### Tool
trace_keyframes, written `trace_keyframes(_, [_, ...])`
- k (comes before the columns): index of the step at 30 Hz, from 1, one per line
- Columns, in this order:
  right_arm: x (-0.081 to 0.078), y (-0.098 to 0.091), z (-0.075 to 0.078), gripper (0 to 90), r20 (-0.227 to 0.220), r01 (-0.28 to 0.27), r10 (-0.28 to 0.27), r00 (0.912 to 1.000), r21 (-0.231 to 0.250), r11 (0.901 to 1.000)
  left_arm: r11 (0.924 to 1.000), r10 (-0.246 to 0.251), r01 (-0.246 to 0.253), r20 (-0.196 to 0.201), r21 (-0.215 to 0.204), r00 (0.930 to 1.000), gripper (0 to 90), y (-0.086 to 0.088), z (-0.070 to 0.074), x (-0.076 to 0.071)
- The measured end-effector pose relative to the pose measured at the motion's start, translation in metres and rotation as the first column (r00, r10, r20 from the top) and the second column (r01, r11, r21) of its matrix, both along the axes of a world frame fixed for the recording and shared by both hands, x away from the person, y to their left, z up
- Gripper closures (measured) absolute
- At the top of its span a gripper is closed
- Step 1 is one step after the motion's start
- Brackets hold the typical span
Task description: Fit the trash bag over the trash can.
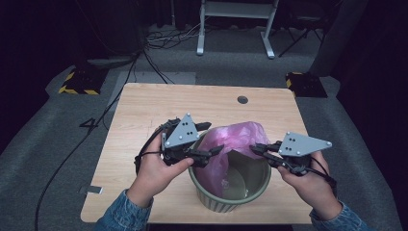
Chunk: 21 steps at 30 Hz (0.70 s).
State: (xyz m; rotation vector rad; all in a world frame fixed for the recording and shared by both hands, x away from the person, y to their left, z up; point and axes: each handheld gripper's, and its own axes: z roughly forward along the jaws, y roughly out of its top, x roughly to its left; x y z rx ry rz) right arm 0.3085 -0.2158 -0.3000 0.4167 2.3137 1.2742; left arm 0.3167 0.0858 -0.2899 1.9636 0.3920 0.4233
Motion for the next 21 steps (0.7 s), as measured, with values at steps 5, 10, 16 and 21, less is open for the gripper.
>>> trace_keyframes(5, [-0.002,0.002,0.006,87.9,0.016,-0.006,0.006,0.9999,0.033,0.9994,0.9969,-0.026,0.028,-0.028,0.074,0.9993,44.8,-0.008,-0.012,0.002])
trace_keyframes(10, [-0.004,0.01,0.012,88.0,0.034,-0.031,0.029,0.999,0.058,0.9978,0.9931,-0.035,0.04,-0.047,0.11,0.9983,46.2,-0.015,-0.021,0.002])
trace_keyframes(16, [-0.005,0.027,0.013,87.9,0.034,-0.074,0.071,0.9969,0.069,0.9949,0.9932,-0.056,0.061,-0.05,0.099,0.9972,36.6,-0.017,-0.023,0.0])
trace_keyframes(21, [-0.003,0.041,0.01,87.8,0.016,-0.105,0.104,0.9944,0.056,0.9929,0.993,-0.08,0.082,-0.027,0.085,0.9964,30.6,-0.02,-0.019,-0.004])
